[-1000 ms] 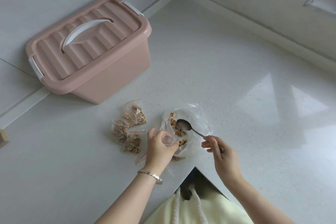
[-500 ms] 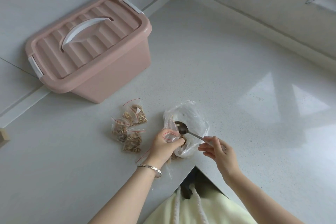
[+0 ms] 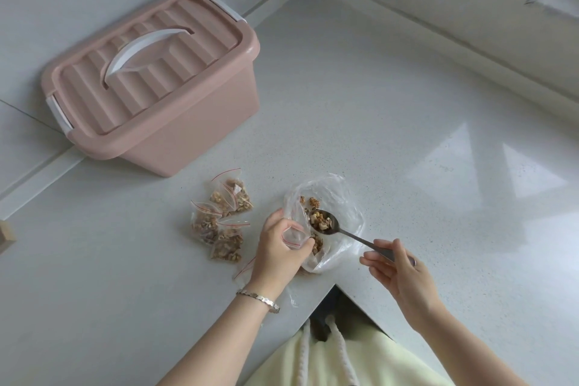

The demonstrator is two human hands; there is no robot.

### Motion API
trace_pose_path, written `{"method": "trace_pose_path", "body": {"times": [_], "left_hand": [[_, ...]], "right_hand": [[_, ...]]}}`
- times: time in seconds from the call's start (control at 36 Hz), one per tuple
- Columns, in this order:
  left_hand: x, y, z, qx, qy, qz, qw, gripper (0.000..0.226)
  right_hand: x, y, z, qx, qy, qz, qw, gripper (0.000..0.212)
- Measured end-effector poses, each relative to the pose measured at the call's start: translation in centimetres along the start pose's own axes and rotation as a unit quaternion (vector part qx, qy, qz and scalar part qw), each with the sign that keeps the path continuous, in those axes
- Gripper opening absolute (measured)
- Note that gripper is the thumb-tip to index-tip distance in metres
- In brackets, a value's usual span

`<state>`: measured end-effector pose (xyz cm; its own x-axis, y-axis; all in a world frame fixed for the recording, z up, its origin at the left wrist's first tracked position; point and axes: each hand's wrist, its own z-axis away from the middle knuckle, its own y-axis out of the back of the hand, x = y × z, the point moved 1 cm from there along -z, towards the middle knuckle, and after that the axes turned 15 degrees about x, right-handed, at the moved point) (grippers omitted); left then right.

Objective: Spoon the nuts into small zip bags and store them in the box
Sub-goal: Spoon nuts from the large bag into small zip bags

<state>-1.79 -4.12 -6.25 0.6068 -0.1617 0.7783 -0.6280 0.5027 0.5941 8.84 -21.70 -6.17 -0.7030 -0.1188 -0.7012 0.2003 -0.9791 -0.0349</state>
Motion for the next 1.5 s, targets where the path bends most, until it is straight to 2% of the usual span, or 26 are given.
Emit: {"method": "trace_pose_path", "body": {"times": [0.08, 0.14, 0.19, 0.36, 0.44, 0.56, 0.69, 0.81, 0.89, 1.0, 1.08, 1.19, 1.25, 1.5], "left_hand": [[0.6, 0.8, 0.3, 0.063, -0.017, 0.006, 0.998, 0.02], [1.1, 1.3, 0.4, 0.113, -0.061, 0.021, 0.992, 0.029], [1.6, 1.8, 0.5, 0.144, -0.091, 0.031, 0.985, 0.027], [3.6, 1.7, 0.3, 0.082, -0.029, 0.034, 0.996, 0.021], [4.3, 1.3, 0.3, 0.084, -0.022, 0.035, 0.996, 0.021], [4.9, 1.0, 0.1, 0.097, -0.016, 0.036, 0.995, 0.022], [5.1, 0.8, 0.2, 0.095, -0.004, 0.05, 0.994, 0.023], [4.8, 0.8, 0.2, 0.098, 0.004, 0.07, 0.993, 0.021], [4.8, 0.8, 0.3, 0.107, 0.0, 0.076, 0.991, 0.021], [4.7, 0.8, 0.3, 0.106, -0.02, 0.085, 0.991, 0.016], [4.3, 0.8, 0.2, 0.114, -0.046, 0.076, 0.99, 0.019], [3.6, 0.9, 0.2, 0.107, -0.057, 0.035, 0.992, 0.022], [3.2, 0.7, 0.3, 0.108, -0.061, 0.019, 0.992, 0.023], [0.0, -0.8, -0.3, 0.058, -0.065, -0.036, 0.996, 0.024]], "right_hand": [[-0.8, 0.1, 0.4, -0.008, 0.01, -0.016, 1.0, 0.038], [-1.6, 0.0, 0.8, -0.014, 0.021, -0.026, 0.999, 0.038], [-2.6, -0.3, 1.4, -0.023, 0.037, -0.035, 0.998, 0.038], [-4.9, -1.7, 4.0, -0.047, 0.106, -0.053, 0.992, 0.049], [-5.3, -2.4, 5.1, -0.052, 0.165, -0.024, 0.985, 0.063], [-5.2, -2.6, 6.0, -0.036, 0.239, -0.003, 0.97, 0.061], [-4.8, -2.6, 7.0, -0.031, 0.342, 0.058, 0.937, 0.047], [-5.0, -2.2, 7.3, -0.029, 0.434, 0.135, 0.89, 0.036], [-5.0, -1.9, 7.2, -0.045, 0.486, 0.18, 0.854, 0.034], [-5.0, -1.4, 6.8, -0.047, 0.526, 0.191, 0.827, 0.033], [-5.0, -1.3, 6.4, -0.008, 0.519, 0.169, 0.838, 0.036], [-4.8, -1.3, 4.5, 0.051, 0.392, 0.149, 0.906, 0.03], [-4.2, -1.2, 2.9, 0.067, 0.34, 0.164, 0.923, 0.025], [-1.0, -3.1, -0.4, 0.058, 0.259, 0.185, 0.946, 0.026]]}}
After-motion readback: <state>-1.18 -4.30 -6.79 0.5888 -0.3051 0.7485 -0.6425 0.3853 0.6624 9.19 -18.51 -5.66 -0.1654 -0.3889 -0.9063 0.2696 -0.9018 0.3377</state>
